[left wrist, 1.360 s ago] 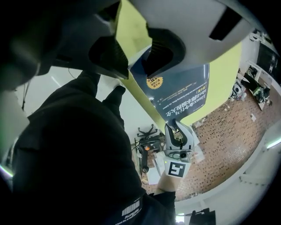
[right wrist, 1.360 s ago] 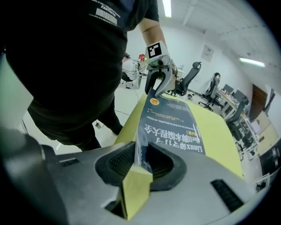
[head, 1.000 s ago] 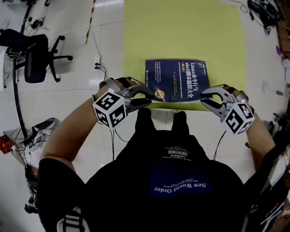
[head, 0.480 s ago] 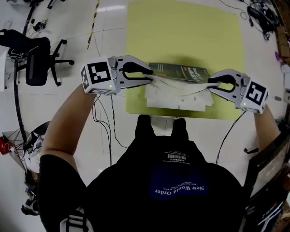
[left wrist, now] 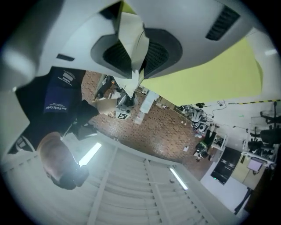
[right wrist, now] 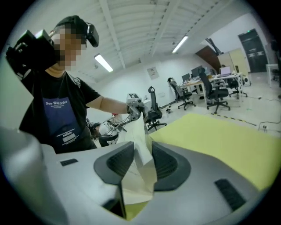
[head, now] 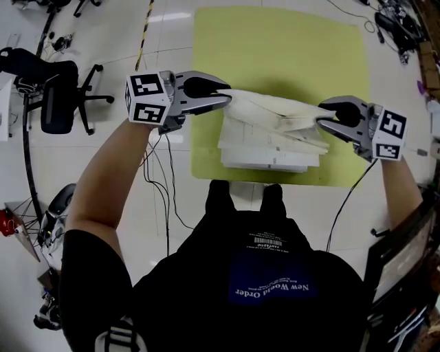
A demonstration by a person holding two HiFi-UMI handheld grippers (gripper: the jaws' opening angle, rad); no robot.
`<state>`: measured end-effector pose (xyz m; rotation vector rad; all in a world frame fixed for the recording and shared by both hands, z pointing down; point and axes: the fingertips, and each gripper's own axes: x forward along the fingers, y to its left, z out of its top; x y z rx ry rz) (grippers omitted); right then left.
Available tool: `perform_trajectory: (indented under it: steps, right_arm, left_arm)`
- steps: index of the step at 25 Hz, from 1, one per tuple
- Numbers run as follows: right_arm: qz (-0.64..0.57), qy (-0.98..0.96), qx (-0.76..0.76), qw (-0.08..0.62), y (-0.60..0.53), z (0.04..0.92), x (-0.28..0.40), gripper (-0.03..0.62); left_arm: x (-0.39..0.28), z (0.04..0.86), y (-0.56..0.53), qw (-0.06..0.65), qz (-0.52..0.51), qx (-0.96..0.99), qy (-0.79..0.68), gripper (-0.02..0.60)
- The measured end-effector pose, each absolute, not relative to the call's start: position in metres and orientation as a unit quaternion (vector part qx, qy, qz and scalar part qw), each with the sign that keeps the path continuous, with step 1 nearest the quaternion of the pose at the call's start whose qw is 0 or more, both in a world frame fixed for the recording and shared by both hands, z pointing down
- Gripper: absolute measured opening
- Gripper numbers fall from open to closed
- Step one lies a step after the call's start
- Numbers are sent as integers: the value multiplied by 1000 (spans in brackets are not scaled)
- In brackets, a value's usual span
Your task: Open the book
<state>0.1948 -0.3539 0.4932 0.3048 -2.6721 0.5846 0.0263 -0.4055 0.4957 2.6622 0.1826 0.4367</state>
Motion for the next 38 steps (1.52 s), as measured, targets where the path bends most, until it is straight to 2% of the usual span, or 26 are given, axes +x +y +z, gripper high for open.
perform_trajectory:
  steps: [6,10,19,29,38]
  right_arm:
    - [224,-947,175,147,-395,487,207,148]
    - [249,-937,217,110,-421,488,220,150]
    - [313,-900,301,45,-491,520,240,150]
    - [291,-848,434,91,-525,561,277,150]
    - [302,-817,482,97,-503,578,308,150]
  left_arm:
    - [34,497,-455,273,119,954,25,94]
    - [40,500,-483,302,97,948,-7,94]
    - [49,528,-532,301,77,947,-79,97]
    - [46,551,-548,307,92,936,-143,103]
    - [25,558,-538,289,160,937,-111,104]
